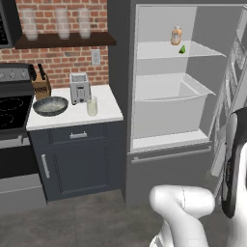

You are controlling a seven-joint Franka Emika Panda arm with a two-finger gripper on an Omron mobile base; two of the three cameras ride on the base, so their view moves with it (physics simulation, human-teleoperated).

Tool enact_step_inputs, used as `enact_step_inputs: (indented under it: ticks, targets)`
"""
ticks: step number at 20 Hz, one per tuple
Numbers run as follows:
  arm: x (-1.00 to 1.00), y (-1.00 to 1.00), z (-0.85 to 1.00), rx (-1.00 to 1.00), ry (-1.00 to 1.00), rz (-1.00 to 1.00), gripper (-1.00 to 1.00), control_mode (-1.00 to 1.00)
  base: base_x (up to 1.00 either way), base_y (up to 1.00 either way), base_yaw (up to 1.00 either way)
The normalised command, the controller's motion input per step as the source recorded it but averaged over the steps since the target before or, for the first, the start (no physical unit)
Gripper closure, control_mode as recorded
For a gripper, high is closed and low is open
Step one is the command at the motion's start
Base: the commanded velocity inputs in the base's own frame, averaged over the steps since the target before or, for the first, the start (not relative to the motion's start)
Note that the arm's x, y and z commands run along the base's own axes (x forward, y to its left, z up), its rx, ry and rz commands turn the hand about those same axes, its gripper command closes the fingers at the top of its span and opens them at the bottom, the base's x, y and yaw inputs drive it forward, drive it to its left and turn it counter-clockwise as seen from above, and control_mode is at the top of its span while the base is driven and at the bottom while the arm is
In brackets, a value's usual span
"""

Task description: Grab a lemon wedge from the fridge and one ice cube from the ice bowl, and put them in the glass of lemonade.

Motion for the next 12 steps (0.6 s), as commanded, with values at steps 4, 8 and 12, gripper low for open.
enact_step_inputs:
  ticks: [4, 8, 12]
  targets:
    - [0.98, 0.81, 0.0, -0.27, 0.1, 0.0, -1.0, -1.0, 0.0, 0.0, 0.0]
    - [1.0, 0.26, -0.01, -0.29, 0.14, -0.06, -1.0, -1.0, 0.0, 0.0, 0.0]
    - [1.0, -0.07, -0.04, -0.31, 0.23, -0.15, -1.0, -1.0, 0.0, 0.0, 0.0]
